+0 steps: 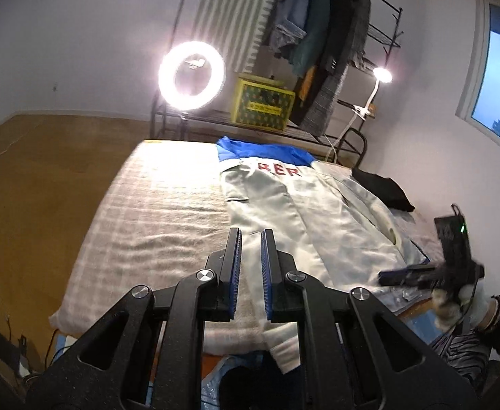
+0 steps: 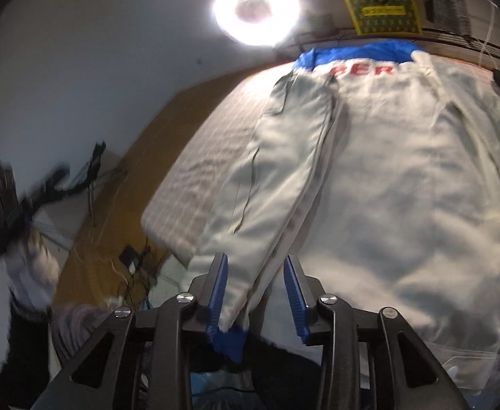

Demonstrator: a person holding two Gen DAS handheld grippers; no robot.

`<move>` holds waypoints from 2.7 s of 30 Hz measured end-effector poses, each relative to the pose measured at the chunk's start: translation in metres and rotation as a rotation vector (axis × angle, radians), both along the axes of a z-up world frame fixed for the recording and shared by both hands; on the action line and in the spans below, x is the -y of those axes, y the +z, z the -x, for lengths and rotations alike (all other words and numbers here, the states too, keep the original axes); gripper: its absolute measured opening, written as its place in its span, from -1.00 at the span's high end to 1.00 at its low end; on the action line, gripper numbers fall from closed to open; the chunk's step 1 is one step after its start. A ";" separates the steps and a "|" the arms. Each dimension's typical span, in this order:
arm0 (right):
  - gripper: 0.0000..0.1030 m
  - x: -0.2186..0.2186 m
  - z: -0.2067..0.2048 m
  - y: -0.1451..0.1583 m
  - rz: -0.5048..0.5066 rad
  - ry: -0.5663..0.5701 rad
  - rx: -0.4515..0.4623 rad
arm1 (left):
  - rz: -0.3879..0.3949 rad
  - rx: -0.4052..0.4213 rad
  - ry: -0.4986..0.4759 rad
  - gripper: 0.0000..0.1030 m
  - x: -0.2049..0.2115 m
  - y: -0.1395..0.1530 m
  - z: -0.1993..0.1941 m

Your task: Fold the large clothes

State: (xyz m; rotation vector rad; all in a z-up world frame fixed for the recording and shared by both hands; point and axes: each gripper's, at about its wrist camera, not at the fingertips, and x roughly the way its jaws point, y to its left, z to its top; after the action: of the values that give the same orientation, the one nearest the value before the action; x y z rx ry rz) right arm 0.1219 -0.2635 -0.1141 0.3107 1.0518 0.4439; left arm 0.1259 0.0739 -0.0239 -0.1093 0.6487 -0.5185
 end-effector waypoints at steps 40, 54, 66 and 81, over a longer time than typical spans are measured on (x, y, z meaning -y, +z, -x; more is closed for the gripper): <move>-0.08 0.082 0.054 -0.001 0.157 -0.157 0.140 | 0.021 -0.220 -0.308 0.30 0.163 -0.103 0.057; -0.37 0.260 0.110 0.008 0.172 -0.572 0.130 | 0.013 -0.270 -0.425 0.30 0.279 -0.083 0.024; -0.42 0.358 0.110 -0.058 -0.078 -0.840 -0.121 | 0.053 -0.372 -0.381 0.30 0.296 -0.106 -0.010; 0.95 0.315 0.079 -0.016 0.033 -0.701 0.021 | 0.112 -0.352 -0.279 0.30 0.258 -0.095 -0.024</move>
State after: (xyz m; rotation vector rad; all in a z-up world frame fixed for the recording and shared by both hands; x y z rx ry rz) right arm 0.0433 -0.5781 -0.1296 0.6137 0.8608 -0.1990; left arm 0.1496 -0.1838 -0.1191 -0.2208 0.9859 -0.8149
